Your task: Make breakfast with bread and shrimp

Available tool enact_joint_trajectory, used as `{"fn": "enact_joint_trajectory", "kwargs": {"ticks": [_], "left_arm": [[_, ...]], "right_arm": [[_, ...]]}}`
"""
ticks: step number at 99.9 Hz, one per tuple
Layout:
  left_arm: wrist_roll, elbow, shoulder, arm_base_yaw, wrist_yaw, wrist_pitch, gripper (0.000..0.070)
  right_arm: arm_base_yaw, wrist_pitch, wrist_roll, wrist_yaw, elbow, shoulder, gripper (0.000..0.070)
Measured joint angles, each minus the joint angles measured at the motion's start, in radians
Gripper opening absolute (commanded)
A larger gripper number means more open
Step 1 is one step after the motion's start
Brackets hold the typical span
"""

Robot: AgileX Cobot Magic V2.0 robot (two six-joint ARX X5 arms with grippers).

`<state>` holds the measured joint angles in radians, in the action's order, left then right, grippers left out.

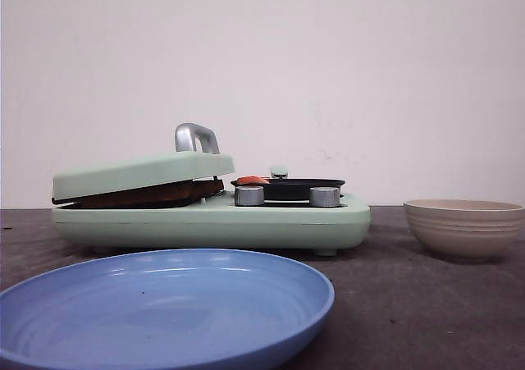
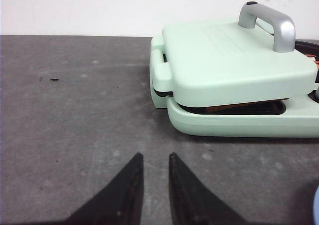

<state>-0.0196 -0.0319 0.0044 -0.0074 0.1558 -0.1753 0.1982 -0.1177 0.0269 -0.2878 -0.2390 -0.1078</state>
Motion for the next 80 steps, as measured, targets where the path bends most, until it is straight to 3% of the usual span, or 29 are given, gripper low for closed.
{"fn": "enact_joint_trajectory", "kwargs": {"ticks": [61, 68, 80], "left_arm": [[0.002, 0.000, 0.000, 0.000, 0.000, 0.000, 0.0001], [0.002, 0.000, 0.000, 0.000, 0.000, 0.000, 0.0001], [0.002, 0.000, 0.000, 0.000, 0.000, 0.000, 0.0001]], "right_arm": [[0.000, -0.003, 0.000, 0.002, 0.000, 0.000, 0.0000], [-0.001, -0.032, 0.000, 0.038, 0.000, 0.000, 0.0000], [-0.003, -0.101, -0.023, 0.172, 0.001, 0.003, 0.0000]]}}
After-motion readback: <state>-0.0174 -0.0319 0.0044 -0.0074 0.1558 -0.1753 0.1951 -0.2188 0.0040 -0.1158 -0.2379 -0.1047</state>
